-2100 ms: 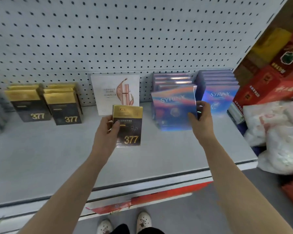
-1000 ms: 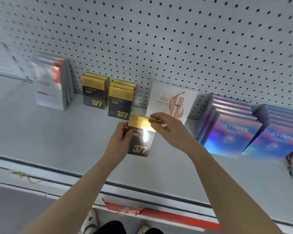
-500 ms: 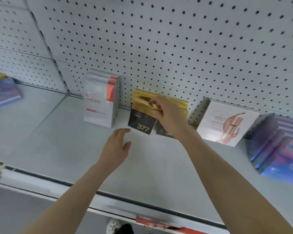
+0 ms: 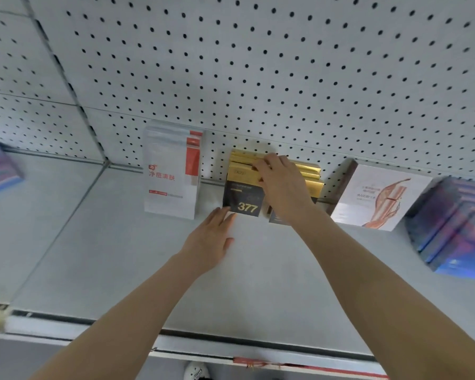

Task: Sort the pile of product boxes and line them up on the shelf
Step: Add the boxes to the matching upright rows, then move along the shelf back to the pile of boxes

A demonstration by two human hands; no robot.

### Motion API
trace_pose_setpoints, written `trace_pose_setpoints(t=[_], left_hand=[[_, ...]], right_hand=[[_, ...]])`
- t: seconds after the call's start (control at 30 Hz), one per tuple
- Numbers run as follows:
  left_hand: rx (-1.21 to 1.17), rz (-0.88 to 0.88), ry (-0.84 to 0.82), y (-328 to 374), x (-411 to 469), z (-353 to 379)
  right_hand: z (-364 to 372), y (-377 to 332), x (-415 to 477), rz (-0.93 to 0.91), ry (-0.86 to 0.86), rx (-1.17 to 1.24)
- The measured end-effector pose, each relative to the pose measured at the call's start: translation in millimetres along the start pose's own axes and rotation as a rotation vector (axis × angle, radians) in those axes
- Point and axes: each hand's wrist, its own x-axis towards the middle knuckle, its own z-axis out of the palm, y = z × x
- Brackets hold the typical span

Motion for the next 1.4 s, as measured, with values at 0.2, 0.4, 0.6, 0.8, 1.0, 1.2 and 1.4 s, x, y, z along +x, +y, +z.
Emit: trace_pose_setpoints(t=[0.2,0.4,0.6,0.8,1.0,1.2,1.4], left_hand=[[-0.028,-0.019,-0.008,7,-5,-10],[-0.004,-0.126,0.018,19,-19,-39],[0.027,-0.195,0.191,25,-71,-63],[0.060,-0.302,0.366,25,-154,-67],[0.043,-0.503,0.471,12,-241,-62],[0.001,-0.674,0.580,-28,-320,-68],[0.015,-0.743,0.567,-112,-401,-102]], right_hand=[[-2,1,-4,-0.024,-0.078,0.006],[-13,6,-13,-0.103,-0.089,-0.053],[-29,-4,-42,-0.251,-0.049,-0.025],[-27,-50,-82,-0.378,-0.017,0.071],[-15,-121,-119,-0.451,-0.008,0.233],[-5,-228,-129,-0.514,-0.024,0.362],[-11,-350,-108,-0.489,-0.097,0.428]])
